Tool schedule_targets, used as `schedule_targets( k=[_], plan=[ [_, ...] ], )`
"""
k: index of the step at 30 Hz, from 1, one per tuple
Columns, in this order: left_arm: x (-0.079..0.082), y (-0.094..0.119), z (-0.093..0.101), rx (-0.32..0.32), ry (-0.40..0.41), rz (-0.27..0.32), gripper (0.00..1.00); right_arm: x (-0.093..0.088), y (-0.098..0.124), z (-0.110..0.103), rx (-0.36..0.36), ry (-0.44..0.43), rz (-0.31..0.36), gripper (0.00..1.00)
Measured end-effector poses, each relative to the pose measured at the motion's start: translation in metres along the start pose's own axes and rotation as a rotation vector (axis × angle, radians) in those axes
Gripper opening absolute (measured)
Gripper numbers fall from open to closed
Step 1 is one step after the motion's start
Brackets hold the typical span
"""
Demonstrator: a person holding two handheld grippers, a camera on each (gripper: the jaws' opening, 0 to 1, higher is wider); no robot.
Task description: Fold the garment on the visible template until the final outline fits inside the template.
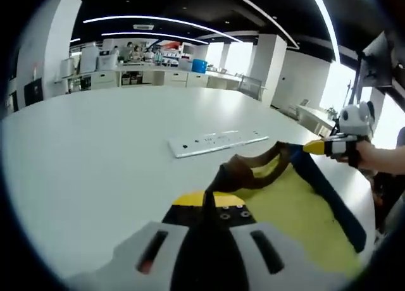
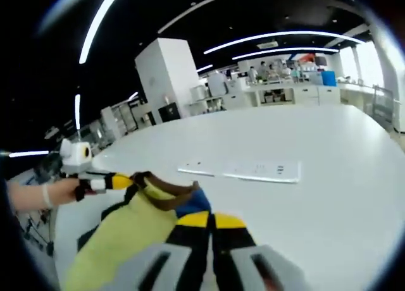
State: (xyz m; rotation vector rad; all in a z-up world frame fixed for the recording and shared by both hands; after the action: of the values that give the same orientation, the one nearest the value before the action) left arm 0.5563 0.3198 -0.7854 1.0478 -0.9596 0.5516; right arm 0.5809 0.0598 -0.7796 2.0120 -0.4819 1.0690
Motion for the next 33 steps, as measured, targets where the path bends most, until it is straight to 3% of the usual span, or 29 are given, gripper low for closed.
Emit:
schedule_targets(
  k=[8,15,17,20,26,28,31,33],
  plan=[
    [-0.017,-0.017,-0.01,0.005,-0.003,-0.042,0.0,-0.017,-0.016,0.008,-0.017,-0.025,-0.041,0.0],
    [-0.015,-0.014,-0.005,-0.004,-0.096,-0.034,0.0,-0.016,-0.011,0.001,-0.02,-0.023,-0.033,0.0],
    [-0.014,-0.013,-0.004,-0.014,-0.104,-0.029,0.05,-0.014,-0.011,-0.001,-0.01,-0.023,-0.028,0.0],
    [-0.013,-0.01,-0.001,-0.022,-0.132,-0.032,0.21,-0.014,-0.003,-0.007,-0.01,0.009,-0.034,0.16],
    [-0.008,0.001,0.008,-0.055,-0.149,-0.026,0.39,-0.01,0.009,-0.015,0.026,0.008,-0.029,0.42],
    [-0.005,0.004,0.012,-0.066,-0.16,-0.024,0.47,-0.011,0.014,-0.02,0.034,0.052,-0.033,0.53],
    [-0.003,0.016,0.024,-0.085,-0.217,-0.037,0.54,-0.012,0.024,-0.028,0.056,0.044,-0.034,0.67],
    [0.001,0.021,0.026,-0.086,-0.215,-0.03,0.6,-0.012,0.032,-0.033,0.06,0.046,-0.034,0.7]
  ],
)
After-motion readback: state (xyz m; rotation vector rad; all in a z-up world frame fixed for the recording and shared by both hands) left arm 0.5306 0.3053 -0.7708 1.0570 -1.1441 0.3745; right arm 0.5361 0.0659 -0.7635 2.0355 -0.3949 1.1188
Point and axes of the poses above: the point that each gripper's makers call its tool centre point, and the gripper's own axes: y roughly backward along the fingers, z roughly to its right, x roughly out of its top, the point moved 4 cm from there along y, roughly backward along the fingers, and after that the axes turned 3 degrees about -y, right-handed, at the moved point
